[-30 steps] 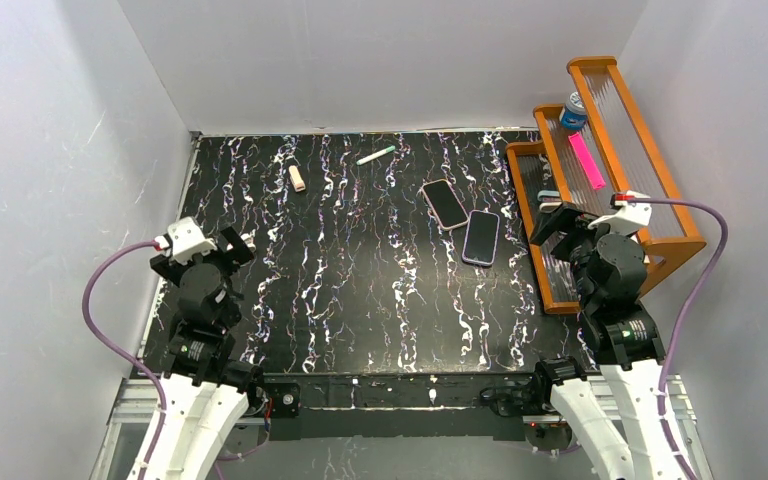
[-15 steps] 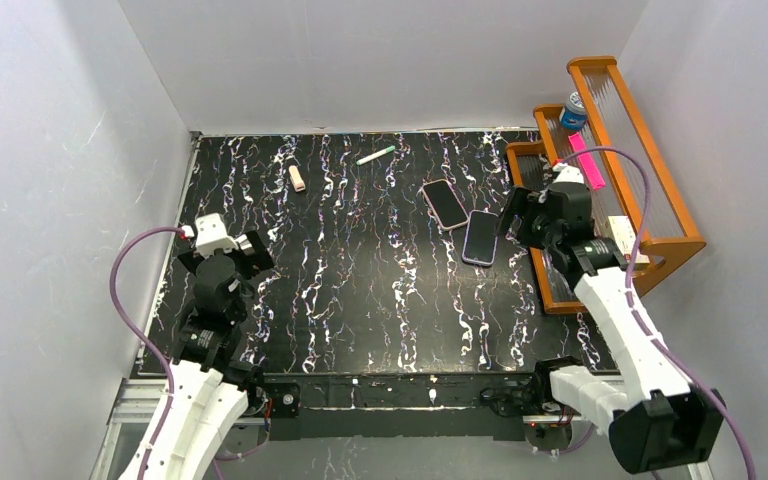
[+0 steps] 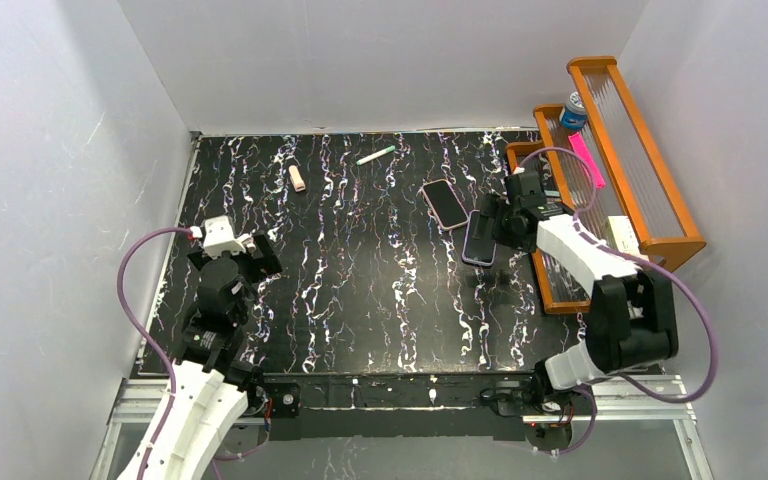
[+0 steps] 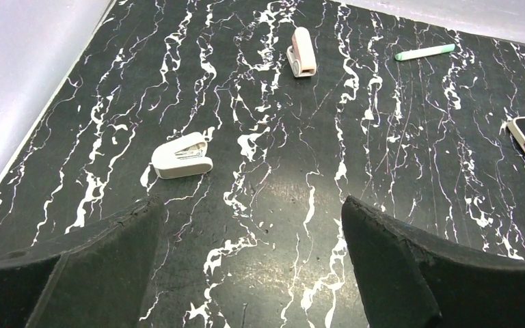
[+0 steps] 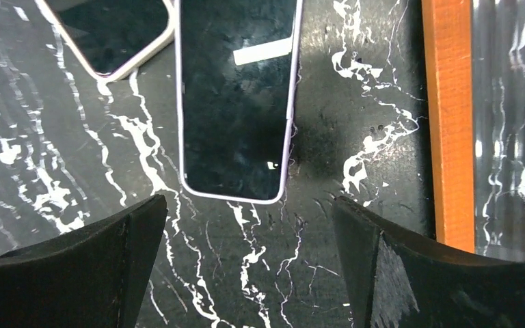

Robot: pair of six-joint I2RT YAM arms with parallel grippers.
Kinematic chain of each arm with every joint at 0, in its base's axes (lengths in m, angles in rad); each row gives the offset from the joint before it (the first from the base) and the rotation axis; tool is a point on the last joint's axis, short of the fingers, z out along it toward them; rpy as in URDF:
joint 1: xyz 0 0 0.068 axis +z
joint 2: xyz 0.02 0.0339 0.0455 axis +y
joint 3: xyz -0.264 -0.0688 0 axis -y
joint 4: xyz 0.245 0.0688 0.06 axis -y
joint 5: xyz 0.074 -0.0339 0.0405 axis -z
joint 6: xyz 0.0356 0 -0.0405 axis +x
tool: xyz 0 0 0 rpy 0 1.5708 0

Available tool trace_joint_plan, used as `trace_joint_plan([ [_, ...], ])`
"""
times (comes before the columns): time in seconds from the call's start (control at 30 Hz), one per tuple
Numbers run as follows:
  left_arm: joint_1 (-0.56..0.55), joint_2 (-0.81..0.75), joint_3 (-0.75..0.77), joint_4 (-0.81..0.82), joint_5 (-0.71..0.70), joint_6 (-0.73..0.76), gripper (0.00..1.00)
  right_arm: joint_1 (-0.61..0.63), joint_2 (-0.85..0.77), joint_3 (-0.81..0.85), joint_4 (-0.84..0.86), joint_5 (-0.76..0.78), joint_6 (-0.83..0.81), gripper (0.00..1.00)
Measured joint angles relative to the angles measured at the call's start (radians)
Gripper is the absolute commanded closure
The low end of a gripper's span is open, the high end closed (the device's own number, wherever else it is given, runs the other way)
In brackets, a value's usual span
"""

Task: Take the phone out of the phone case
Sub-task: Pick up the phone at the center of the board.

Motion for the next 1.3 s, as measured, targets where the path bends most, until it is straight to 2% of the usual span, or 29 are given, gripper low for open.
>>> trace_joint_plan([
  [0.27,-0.034,0.008,-0.003,0.013,0.004,0.002,0.02,0.02,0.21,0.123,-0.005,0.048,0.046,0.01],
  [0.73,-0.039,0.016,-0.003,0.014,0.017,0.008,0.02,0.021,0.441,0.326,-0.06,0.083,0.087,0.01],
  [1.03,-0.039,0.016,-0.003,0.014,0.019,0.018,0.02,0.021,0.495,0.357,-0.113,0.087,0.064,0.02],
  [1.3,-0.039,0.032,-0.003,0.014,0.046,0.018,0.02,0.022,0.507,0.367,-0.12,0.058,0.011,0.13],
])
